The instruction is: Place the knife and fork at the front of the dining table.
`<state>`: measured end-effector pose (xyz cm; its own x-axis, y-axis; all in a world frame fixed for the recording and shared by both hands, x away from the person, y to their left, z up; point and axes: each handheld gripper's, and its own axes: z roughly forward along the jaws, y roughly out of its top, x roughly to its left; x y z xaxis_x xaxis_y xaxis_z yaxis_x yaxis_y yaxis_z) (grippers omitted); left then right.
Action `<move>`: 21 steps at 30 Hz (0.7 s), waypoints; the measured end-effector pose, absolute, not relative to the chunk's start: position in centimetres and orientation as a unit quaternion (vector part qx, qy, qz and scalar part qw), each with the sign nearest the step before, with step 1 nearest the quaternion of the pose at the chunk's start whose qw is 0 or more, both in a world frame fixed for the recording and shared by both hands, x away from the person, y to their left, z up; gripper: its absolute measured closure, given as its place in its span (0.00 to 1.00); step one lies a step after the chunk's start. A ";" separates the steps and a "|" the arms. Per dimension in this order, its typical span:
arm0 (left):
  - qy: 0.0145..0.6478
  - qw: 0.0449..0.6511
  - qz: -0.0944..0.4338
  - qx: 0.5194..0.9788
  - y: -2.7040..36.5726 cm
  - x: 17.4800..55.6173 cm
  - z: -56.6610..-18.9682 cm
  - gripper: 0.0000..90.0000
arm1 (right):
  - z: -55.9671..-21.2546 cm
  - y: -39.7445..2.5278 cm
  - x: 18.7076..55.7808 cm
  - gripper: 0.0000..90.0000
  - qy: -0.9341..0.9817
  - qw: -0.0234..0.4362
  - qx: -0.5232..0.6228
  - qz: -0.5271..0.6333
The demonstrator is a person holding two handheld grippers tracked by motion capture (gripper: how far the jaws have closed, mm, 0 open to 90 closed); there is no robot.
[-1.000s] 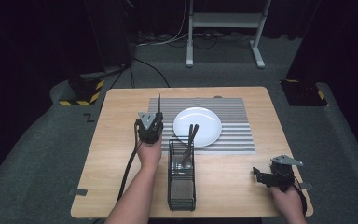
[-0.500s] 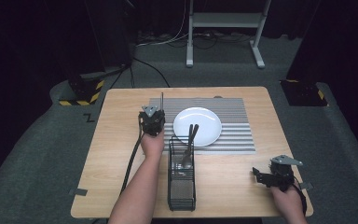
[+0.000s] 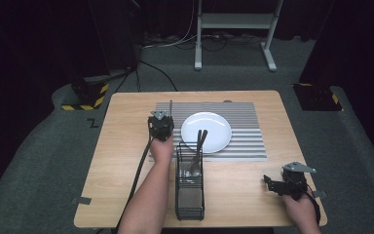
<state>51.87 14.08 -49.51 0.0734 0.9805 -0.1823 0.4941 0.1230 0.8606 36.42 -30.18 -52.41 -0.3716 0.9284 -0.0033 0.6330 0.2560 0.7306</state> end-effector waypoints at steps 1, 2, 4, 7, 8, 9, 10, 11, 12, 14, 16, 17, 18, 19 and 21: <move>0.618 0.422 0.287 0.598 14.1 51.9 -49.6 0.92 | -52.4 -30.2 36.4 0.15 0.760 0.224 0.514 0.329; 0.621 0.424 0.284 0.595 14.1 52.0 -49.7 0.92 | -52.4 -30.2 36.4 0.15 0.760 0.224 0.514 0.329; 0.624 0.421 0.283 0.594 14.1 52.1 -49.9 0.92 | -52.4 -30.2 36.4 0.15 0.760 0.224 0.513 0.329; 0.626 0.418 0.282 0.595 14.0 52.3 -50.1 0.92 | -52.4 -30.2 36.4 0.15 0.760 0.224 0.513 0.329; 0.627 0.417 0.280 0.595 14.0 52.3 -50.1 0.92 | -52.4 -30.2 36.4 0.15 0.760 0.224 0.513 0.329; 0.628 0.415 0.279 0.596 14.0 52.4 -50.2 0.92 | -52.4 -30.2 36.4 0.15 0.760 0.224 0.513 0.329; 0.628 0.412 0.280 0.598 14.0 52.5 -50.3 0.92 | -52.4 -30.2 36.4 0.15 0.760 0.224 0.513 0.329; 0.629 0.410 0.278 0.599 13.9 52.5 -50.4 0.92 | -52.4 -30.2 36.4 0.15 0.760 0.224 0.513 0.329; 0.629 0.409 0.276 0.600 13.9 52.5 -50.5 0.92 | -52.4 -30.2 36.4 0.15 0.760 0.224 0.513 0.329; 0.631 0.406 0.274 0.601 13.8 52.6 -50.6 0.92 | -52.4 -30.2 36.4 0.15 0.760 0.224 0.513 0.329; 0.633 0.404 0.275 0.601 13.8 52.6 -50.7 0.92 | -52.4 -30.2 36.4 0.15 0.760 0.224 0.513 0.329; 0.632 0.402 0.276 0.602 13.8 52.7 -50.7 0.92 | -52.4 -30.2 36.4 0.15 0.760 0.224 0.513 0.329; 0.633 0.402 0.275 0.601 13.7 52.7 -50.8 0.92 | -52.4 -30.2 36.4 0.15 0.760 0.224 0.513 0.329; 0.635 0.401 0.273 0.601 13.8 52.8 -50.8 0.92 | -52.4 -30.2 36.4 0.15 0.760 0.224 0.513 0.329; 0.639 0.397 0.272 0.600 13.8 52.9 -50.9 0.92 | -52.4 -30.2 36.4 0.15 0.760 0.224 0.513 0.329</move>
<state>52.86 13.82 -50.93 0.0349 0.9830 -0.1802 0.5513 0.1314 0.8239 36.43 -30.18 -52.41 -0.3727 0.9280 -0.0031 0.6328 0.2566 0.7305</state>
